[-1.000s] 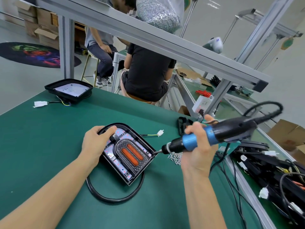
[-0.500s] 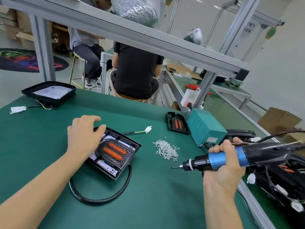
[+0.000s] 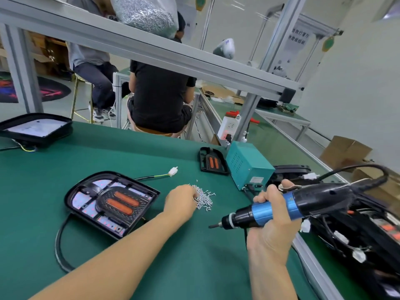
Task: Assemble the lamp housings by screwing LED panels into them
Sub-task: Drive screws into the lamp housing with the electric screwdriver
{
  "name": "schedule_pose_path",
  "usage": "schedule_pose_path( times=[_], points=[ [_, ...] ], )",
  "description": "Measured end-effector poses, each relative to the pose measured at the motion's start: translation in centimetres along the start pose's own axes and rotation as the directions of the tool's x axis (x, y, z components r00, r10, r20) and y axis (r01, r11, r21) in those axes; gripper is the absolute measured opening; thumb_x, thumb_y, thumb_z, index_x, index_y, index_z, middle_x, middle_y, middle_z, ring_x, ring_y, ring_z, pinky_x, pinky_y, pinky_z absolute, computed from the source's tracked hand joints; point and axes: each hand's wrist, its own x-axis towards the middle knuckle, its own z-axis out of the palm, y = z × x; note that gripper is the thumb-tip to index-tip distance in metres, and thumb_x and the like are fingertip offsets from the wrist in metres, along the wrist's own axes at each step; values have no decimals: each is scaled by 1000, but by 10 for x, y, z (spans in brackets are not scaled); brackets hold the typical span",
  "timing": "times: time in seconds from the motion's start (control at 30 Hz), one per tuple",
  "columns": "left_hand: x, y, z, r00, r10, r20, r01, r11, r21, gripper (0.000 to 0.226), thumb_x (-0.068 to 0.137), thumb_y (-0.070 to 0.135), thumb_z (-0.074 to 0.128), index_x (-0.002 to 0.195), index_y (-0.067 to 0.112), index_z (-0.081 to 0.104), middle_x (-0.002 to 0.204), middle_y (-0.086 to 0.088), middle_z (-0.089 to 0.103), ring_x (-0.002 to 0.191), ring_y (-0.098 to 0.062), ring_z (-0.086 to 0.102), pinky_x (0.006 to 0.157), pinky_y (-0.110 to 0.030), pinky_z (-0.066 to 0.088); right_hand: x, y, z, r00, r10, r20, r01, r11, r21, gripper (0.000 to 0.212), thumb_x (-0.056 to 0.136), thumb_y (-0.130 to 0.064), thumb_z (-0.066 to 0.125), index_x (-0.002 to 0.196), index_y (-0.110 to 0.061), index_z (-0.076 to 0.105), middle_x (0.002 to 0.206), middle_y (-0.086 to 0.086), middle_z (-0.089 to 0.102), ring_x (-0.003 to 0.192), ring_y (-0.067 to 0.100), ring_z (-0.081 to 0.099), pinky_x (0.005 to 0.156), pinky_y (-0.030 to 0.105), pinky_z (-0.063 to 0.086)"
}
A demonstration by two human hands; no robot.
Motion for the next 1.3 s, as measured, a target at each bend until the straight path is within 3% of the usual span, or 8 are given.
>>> schedule_pose_path(
  times=[0.23, 0.4, 0.57, 0.67, 0.77, 0.9, 1.0, 1.3],
  points=[
    [6, 6, 11, 999, -18, -29, 22, 991, 129, 21, 80, 2, 50, 64, 16, 47, 61, -3, 37, 70, -29, 46, 57, -27, 36, 4, -4, -10, 1000, 10, -12, -10, 1000, 10, 27, 73, -7, 65, 95, -20, 59, 59, -6, 55, 52, 10, 54, 60, 21, 51],
    [8, 9, 12, 998, -39, -50, 48, 979, 197, 23, 82, -2, 50, 86, 14, 67, 88, -5, 67, 88, -26, 64, 66, -27, 44, 5, -5, -14, 1000, 7, -9, -8, 1000, -21, 31, 76, 0, 68, 98, -19, 57, 58, -7, 55, 54, 10, 54, 61, 20, 50],
    [6, 6, 13, 996, 10, -90, 16, 960, 278, 19, 89, 1, 49, 90, 15, 62, 94, -2, 59, 89, -23, 64, 64, -28, 41, 4, -6, -13, 1000, 17, -21, -18, 999, -41, 29, 81, 4, 65, 96, -20, 59, 57, -6, 55, 53, 11, 54, 60, 22, 49],
    [2, 7, 11, 985, 31, -169, 2, 981, 193, 18, 93, 9, 46, 92, 13, 63, 97, -1, 60, 88, -24, 62, 64, -28, 40, 3, -9, -9, 1000, 26, -1, -26, 1000, -9, 28, 78, 0, 66, 96, -20, 59, 59, -7, 56, 53, 10, 54, 60, 22, 50],
    [-4, 12, -2, 971, -26, -237, -15, 985, -169, 19, 89, 12, 48, 85, 14, 66, 84, 1, 66, 80, -23, 61, 69, -30, 47, 4, -12, -4, 999, 33, 2, -33, 999, 34, 28, 72, -6, 66, 95, -20, 59, 61, -7, 56, 53, 10, 54, 60, 21, 50],
    [-12, 19, -37, 989, -125, -77, 18, 624, -781, 13, 80, -3, 64, 73, 7, 68, 59, -4, 63, 49, -12, 57, 53, -24, 51, 8, -16, 11, 999, 37, 21, -39, 994, 97, 26, 86, 4, 59, 96, -20, 57, 59, -7, 54, 53, 9, 53, 63, 22, 49],
    [-17, 10, -67, 994, -113, -10, 32, 371, -928, 14, 76, -10, 69, 72, 3, 68, 59, -8, 64, 47, -10, 57, 49, -20, 51, 11, -20, 31, 997, 65, 48, -73, 978, 195, 25, 89, 2, 54, 96, -21, 56, 56, -9, 52, 52, 7, 51, 62, 21, 47],
    [-47, -52, -109, 995, -100, 17, 41, 238, -970, 10, 84, -1, 65, 85, 5, 73, 68, -6, 68, 55, -9, 55, 52, -19, 49, 4, -18, 100, 969, 179, 170, -238, 864, 444, 21, 90, -2, 52, 89, -23, 55, 59, -9, 48, 52, 6, 46, 58, 18, 44]
  ],
)
